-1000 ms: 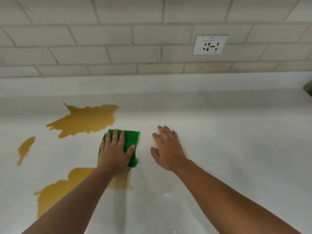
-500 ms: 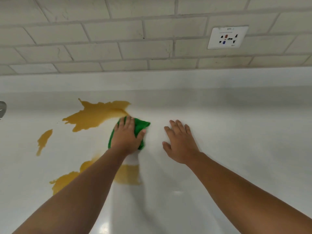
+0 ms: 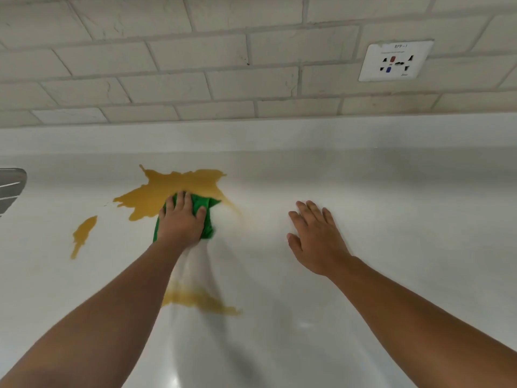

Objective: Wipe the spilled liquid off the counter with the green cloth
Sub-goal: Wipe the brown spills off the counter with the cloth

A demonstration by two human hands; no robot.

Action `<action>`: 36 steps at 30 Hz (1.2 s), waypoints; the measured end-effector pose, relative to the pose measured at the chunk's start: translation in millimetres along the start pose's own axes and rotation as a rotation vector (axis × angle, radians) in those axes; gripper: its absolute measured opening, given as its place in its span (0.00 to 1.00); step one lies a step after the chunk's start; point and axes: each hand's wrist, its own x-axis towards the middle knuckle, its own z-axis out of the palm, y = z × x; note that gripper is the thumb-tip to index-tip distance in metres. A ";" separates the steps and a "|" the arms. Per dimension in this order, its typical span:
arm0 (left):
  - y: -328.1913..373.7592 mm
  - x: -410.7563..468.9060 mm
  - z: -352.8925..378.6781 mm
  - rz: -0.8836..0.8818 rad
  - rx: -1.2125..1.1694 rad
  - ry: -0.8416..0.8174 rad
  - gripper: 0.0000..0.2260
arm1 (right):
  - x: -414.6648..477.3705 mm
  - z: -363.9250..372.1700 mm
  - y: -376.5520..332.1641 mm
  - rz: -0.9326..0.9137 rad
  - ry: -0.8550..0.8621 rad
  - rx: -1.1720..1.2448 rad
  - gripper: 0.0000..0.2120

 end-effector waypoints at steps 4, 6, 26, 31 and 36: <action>60.8 23.8 -6.0 0.099 0.046 -0.033 0.38 | -4.2 1.5 9.1 0.015 0.003 -0.013 0.32; 92.8 16.1 -2.8 0.245 0.049 -0.003 0.34 | -4.7 0.5 14.9 0.032 0.004 -0.027 0.32; 89.5 47.1 -4.3 0.135 -0.034 -0.010 0.30 | 17.7 -9.1 35.1 0.077 0.037 0.006 0.30; 134.7 0.8 7.6 0.450 -0.046 -0.012 0.27 | 28.5 -16.8 44.3 0.118 0.045 0.002 0.33; 78.2 -62.6 16.6 0.631 -0.116 -0.043 0.30 | 29.7 -16.4 52.9 0.140 0.039 0.003 0.33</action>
